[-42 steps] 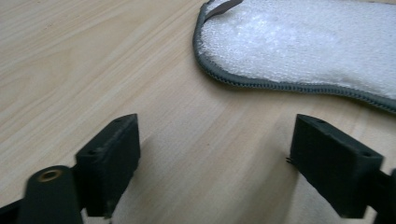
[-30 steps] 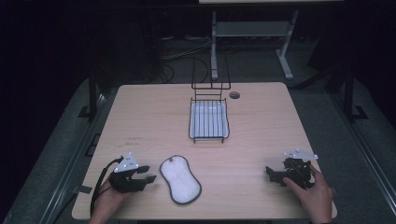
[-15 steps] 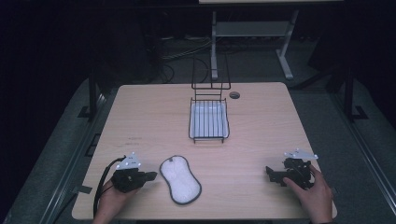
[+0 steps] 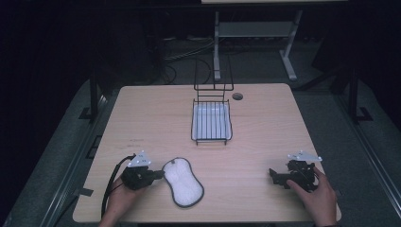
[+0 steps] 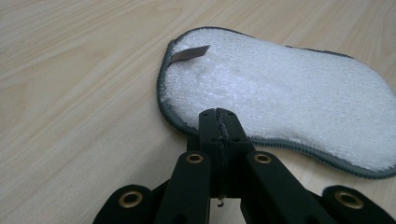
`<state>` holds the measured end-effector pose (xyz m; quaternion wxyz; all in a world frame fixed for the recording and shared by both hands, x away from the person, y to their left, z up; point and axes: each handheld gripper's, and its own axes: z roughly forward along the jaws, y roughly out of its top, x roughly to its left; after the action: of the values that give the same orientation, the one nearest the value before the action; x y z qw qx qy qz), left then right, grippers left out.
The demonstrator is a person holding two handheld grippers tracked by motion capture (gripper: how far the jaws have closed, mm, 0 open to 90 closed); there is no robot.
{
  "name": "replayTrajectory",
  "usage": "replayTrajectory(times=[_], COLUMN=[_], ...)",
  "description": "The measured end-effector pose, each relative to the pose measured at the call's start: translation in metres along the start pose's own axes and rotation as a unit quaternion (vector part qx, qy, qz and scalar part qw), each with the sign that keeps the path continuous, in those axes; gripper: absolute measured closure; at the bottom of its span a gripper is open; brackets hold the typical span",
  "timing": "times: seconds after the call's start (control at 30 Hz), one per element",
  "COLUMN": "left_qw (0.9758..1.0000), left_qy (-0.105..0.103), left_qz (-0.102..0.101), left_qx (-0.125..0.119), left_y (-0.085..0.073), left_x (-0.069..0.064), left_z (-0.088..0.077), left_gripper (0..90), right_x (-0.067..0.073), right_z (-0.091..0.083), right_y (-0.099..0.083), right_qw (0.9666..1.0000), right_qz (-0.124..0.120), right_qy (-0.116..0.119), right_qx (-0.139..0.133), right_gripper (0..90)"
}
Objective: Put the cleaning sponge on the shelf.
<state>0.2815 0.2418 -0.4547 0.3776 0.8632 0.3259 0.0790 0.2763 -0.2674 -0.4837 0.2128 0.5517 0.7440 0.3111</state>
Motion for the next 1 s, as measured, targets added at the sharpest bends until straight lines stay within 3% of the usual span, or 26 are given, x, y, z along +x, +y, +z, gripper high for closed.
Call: replayTrajectory(times=[0.6, 1.0], left_qw=[1.0, 0.9998], left_qy=[0.007, 0.004], left_qz=[0.001, 0.015], left_qx=[0.002, 0.007], left_y=[0.011, 0.029], left_x=[0.006, 0.006], left_z=[0.01, 0.031], left_gripper=[89.8, 89.8], right_x=[0.0, 0.0], right_z=[0.0, 0.0], right_y=[0.0, 0.0], right_qw=[1.0, 1.0], right_qz=[0.0, 0.0], right_qy=[0.0, 0.0], right_qx=[0.0, 0.0], right_gripper=[0.0, 0.0])
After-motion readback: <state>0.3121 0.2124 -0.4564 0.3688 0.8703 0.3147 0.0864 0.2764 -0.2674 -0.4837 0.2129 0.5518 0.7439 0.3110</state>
